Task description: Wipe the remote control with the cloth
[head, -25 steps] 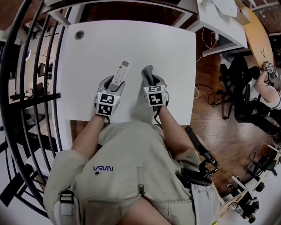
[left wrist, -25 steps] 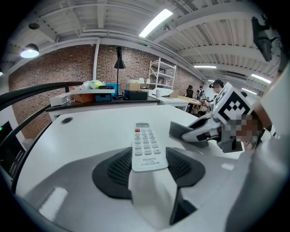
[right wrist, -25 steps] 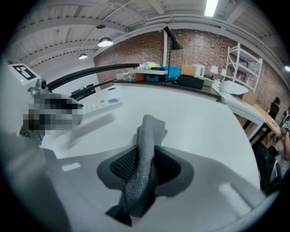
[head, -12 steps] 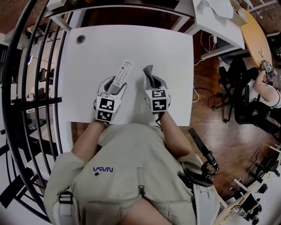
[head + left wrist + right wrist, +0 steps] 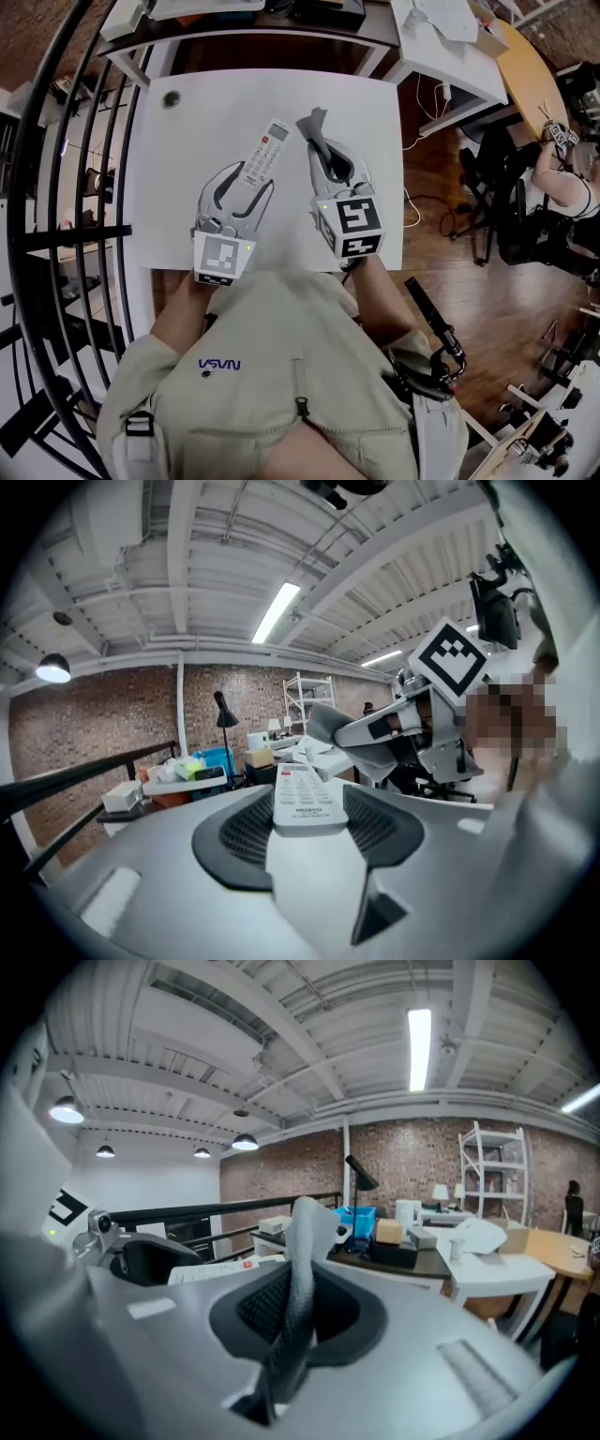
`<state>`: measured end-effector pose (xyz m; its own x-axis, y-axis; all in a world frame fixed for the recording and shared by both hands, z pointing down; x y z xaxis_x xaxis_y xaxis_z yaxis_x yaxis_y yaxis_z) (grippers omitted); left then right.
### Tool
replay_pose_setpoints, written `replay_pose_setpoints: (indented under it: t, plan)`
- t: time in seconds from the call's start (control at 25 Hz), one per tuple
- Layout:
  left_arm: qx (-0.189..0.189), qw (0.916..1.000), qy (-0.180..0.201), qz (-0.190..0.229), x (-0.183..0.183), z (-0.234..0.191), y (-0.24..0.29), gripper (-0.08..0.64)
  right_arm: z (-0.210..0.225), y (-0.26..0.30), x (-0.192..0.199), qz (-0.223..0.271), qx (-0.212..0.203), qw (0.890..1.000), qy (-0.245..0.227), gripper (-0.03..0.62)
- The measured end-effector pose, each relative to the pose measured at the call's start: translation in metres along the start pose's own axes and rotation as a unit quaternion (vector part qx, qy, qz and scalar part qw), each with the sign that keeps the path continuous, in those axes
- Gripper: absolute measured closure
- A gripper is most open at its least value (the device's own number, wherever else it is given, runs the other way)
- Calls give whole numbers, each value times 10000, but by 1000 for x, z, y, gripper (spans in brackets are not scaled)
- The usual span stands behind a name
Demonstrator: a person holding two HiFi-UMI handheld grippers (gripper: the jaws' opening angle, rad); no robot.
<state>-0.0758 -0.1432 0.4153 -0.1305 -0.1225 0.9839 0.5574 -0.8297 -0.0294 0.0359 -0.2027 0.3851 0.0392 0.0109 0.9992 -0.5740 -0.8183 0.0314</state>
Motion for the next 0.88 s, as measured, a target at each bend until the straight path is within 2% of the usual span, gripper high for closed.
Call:
replay_pose_setpoints:
  t: [0.12, 0.24, 0.4, 0.6, 0.8, 0.88]
  plan:
    - [75, 9979, 501, 393, -33, 4, -3, 319, -2, -5, -27, 275, -69, 9995, -118, 566]
    - [186, 9944, 911, 511, -52, 9, -8, 319, -6, -7, -49, 467, -177, 9986, -170, 566]
    - [245, 9891, 1260, 718, -69, 17, -16, 319, -18, -8, -63, 401, -513, 9978, -115, 565]
    - [285, 9854, 1415, 898, -75, 19, -20, 319, -54, -22, -69, 151, -1362, 9906, 45, 565]
    - [311, 9851, 1404, 942, -75, 19, -23, 319, -104, -36, -70, -174, -2367, 9714, -102, 565]
    - [330, 9849, 1401, 966, -76, 19, -24, 319, -113, -39, -70, -237, -2552, 9663, -234, 565]
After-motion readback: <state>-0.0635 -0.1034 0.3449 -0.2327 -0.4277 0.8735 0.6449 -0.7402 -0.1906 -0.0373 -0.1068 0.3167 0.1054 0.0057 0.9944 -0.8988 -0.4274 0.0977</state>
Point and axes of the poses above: the fingertips, and each gripper's own axes: y forward along the fingers, z to its right, x out of its underside, the point moved 3 cm from there along -y, backward along the fingers, and after that the axes turned 14 degrees about z, right-handed, at the moved point
